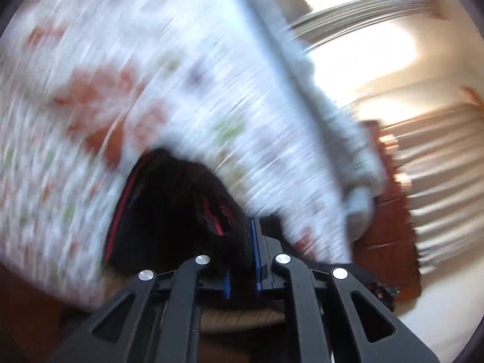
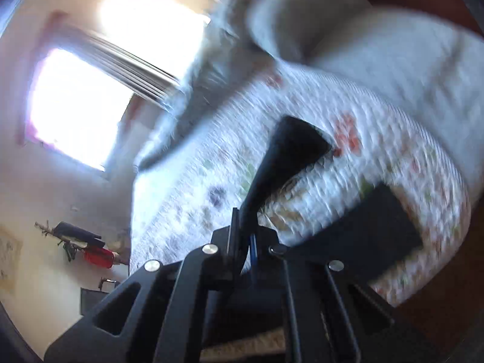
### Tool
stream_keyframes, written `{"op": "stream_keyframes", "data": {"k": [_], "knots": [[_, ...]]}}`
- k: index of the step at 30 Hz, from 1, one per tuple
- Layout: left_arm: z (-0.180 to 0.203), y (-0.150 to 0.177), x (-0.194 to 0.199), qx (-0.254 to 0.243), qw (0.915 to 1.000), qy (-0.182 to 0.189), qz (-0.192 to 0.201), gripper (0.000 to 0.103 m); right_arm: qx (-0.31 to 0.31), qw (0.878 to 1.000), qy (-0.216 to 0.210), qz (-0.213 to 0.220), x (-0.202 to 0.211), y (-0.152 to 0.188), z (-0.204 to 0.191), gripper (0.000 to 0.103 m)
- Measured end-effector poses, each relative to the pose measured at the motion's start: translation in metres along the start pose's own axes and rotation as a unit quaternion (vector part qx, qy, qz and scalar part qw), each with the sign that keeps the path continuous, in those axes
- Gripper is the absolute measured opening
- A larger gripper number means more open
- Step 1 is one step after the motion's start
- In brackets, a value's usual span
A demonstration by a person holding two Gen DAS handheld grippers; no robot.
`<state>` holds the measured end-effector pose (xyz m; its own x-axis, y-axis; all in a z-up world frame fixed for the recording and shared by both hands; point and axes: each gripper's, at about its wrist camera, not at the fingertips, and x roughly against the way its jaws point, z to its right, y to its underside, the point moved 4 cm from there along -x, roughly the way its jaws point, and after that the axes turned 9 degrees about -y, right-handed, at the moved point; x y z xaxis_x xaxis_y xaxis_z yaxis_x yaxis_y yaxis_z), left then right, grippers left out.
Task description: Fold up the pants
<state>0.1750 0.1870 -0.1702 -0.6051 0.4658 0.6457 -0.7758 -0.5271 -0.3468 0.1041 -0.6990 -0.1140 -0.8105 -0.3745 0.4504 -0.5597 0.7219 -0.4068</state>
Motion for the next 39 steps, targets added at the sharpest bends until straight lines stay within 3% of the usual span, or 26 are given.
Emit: {"op": "stream_keyframes", "data": {"k": [2,3,5,6,7,8,10,11,12,13,15,17,21,22,26,28,33,39], "knots": [[-0.01,0.003,0.005,-0.001,0.9988,0.034,0.035,0.011,-0.044,0.999,0.002,0.011,-0.001,0.008,0.043,0.005],[-0.03,0.01,-0.008,0.024,0.9992,0.027,0.015,0.011,-0.082,0.997,0.013,-0.001,-0.01,0.018,0.078,0.005],[-0.07,0.029,-0.041,0.061,0.9966,-0.028,-0.047,0.011,-0.142,0.987,0.062,-0.04,-0.029,0.049,0.142,0.006],[-0.089,0.047,-0.061,0.061,0.9912,-0.074,-0.091,0.011,-0.148,0.984,0.077,-0.056,-0.036,0.06,0.159,0.006],[-0.099,0.057,-0.071,0.061,0.9873,-0.098,-0.11,0.011,-0.151,0.983,0.086,-0.061,-0.04,0.069,0.17,0.007],[-0.102,0.062,-0.073,0.065,0.9869,-0.098,-0.111,0.011,-0.162,0.982,0.081,-0.052,-0.04,0.074,0.177,0.008],[-0.101,0.061,-0.066,0.084,0.9886,-0.076,-0.1,0.012,-0.178,0.981,0.062,-0.037,-0.038,0.075,0.178,0.014],[-0.1,0.059,-0.065,0.085,0.9886,-0.075,-0.099,0.012,-0.179,0.981,0.059,-0.038,-0.037,0.074,0.177,0.024],[-0.096,0.056,-0.065,0.076,0.9883,-0.085,-0.101,0.012,-0.179,0.982,0.055,-0.038,-0.035,0.071,0.177,0.028],[-0.093,0.054,-0.067,0.067,0.9876,-0.096,-0.105,0.012,-0.175,0.982,0.063,-0.04,-0.035,0.068,0.175,0.026],[-0.084,0.046,-0.067,0.052,0.9864,-0.115,-0.105,0.012,-0.169,0.981,0.079,-0.046,-0.038,0.06,0.169,0.007],[-0.071,0.031,-0.062,0.047,0.9881,-0.112,-0.094,0.012,-0.147,0.983,0.091,-0.053,-0.045,0.047,0.145,0.005],[-0.031,0.007,-0.036,0.026,0.9983,-0.042,-0.031,0.012,-0.092,0.995,0.035,-0.012,-0.029,0.019,0.091,0.005],[-0.031,0.01,-0.035,0.022,0.9983,-0.045,-0.028,0.012,-0.085,0.996,0.038,-0.006,-0.026,0.018,0.089,0.005],[-0.09,0.04,-0.058,0.075,0.9882,-0.1,-0.089,0.012,-0.152,0.984,0.084,-0.038,-0.032,0.048,0.155,0.005],[-0.099,0.051,-0.065,0.082,0.9862,-0.104,-0.1,0.013,-0.165,0.98,0.103,-0.051,-0.034,0.064,0.176,0.005],[-0.081,0.041,-0.055,0.059,0.9904,-0.089,-0.087,0.012,-0.16,0.982,0.089,-0.044,-0.02,0.064,0.174,0.005],[-0.089,0.046,-0.068,0.055,0.9871,-0.108,-0.104,0.016,-0.179,0.979,0.086,-0.053,-0.024,0.06,0.18,0.011]]}}
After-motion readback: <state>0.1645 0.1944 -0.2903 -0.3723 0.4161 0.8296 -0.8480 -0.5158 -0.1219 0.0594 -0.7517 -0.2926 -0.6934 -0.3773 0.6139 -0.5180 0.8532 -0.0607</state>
